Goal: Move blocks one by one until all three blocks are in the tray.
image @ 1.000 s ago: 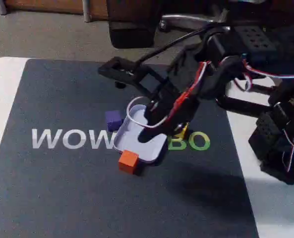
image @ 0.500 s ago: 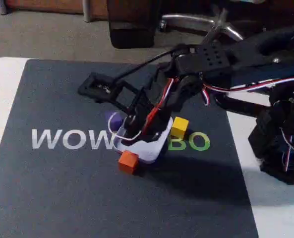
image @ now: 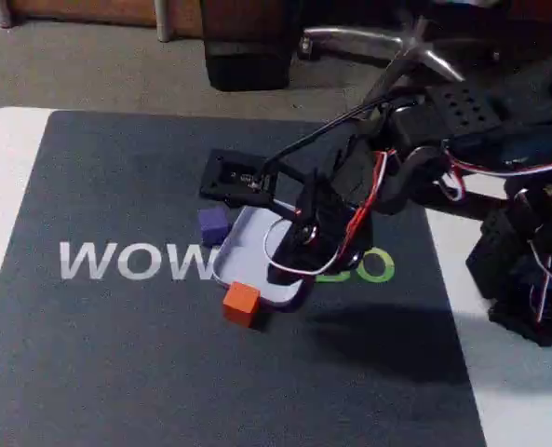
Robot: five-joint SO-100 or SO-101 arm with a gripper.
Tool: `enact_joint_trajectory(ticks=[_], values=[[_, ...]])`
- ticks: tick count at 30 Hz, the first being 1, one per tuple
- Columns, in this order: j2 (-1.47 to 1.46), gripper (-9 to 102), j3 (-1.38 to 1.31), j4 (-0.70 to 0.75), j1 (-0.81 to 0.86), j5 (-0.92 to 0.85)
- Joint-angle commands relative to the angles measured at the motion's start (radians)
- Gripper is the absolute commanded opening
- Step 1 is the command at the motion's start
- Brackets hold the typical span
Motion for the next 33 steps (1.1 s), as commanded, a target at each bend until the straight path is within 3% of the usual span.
enact_joint_trajectory(ticks=[1,33], values=[[0.043,0,-0.008,-0.048,-0.017,0.044],[-0.189,12,-0.018,-0.179,0.028,0.049]])
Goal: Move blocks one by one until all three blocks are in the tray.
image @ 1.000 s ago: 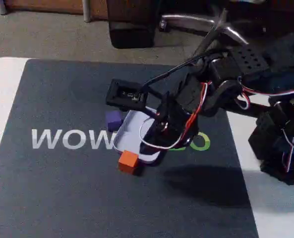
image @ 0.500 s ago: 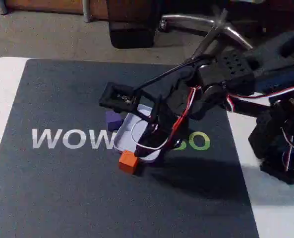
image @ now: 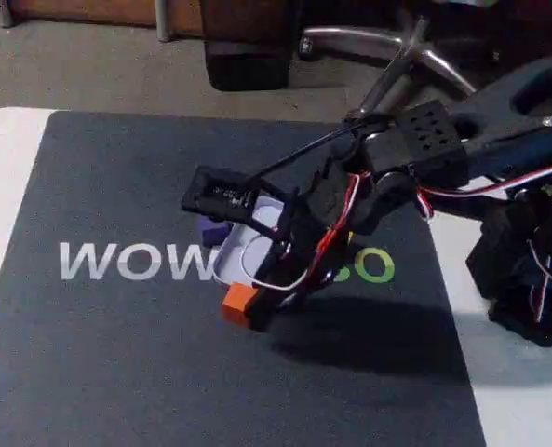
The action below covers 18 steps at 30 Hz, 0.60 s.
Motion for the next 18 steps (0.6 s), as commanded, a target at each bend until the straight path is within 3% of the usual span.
enact_joint_trajectory(ticks=[1,18], values=[[-0.005,12,-0.018,-0.031,-0.003,0.008],[-0.011,12,-0.028,-0.054,0.021,-0.005]])
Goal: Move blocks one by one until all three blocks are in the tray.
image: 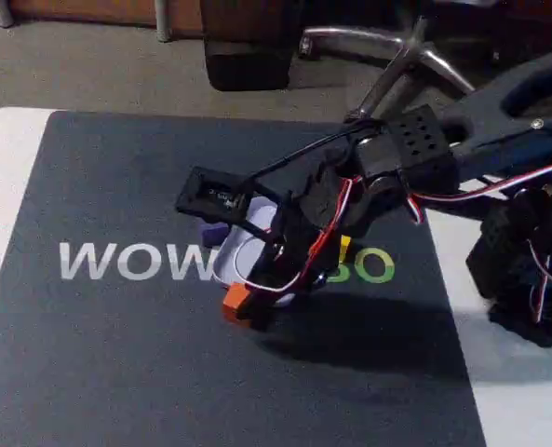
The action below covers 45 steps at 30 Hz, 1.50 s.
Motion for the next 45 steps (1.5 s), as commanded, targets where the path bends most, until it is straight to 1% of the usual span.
enact_joint_trajectory(ticks=[1,18,28,38,45], values=[[0.028,12,-0.026,-0.008,0.011,0.006],[0.155,13,0.029,-0.006,0.015,0.003],[0.153,14,0.067,-0.009,0.035,-0.020],[0.098,14,0.077,-0.051,0.037,-0.028],[0.031,14,0.077,-0.110,0.041,-0.040]])
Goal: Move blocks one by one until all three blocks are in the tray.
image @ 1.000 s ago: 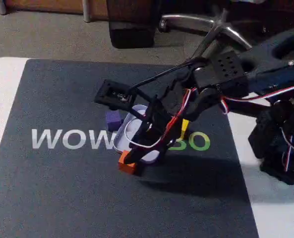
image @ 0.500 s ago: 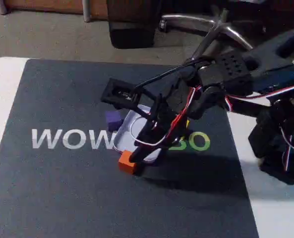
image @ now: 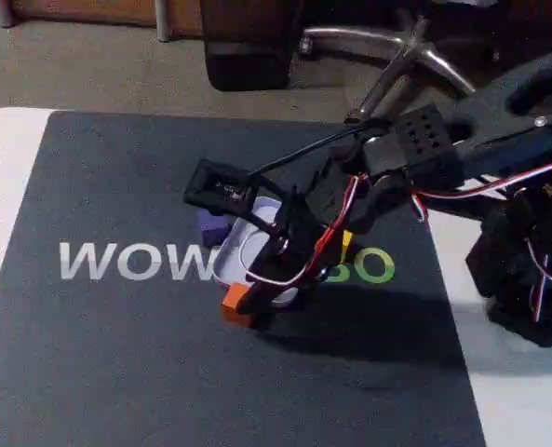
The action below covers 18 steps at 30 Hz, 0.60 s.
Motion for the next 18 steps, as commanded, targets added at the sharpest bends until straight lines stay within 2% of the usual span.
enact_joint_trajectory(ticks=[1,12,18], values=[[-0.009,14,-0.003,-0.025,0.009,-0.008],[-0.048,12,-0.006,-0.049,-0.012,-0.008],[-0.046,1,-0.011,-0.052,-0.021,-0.003]])
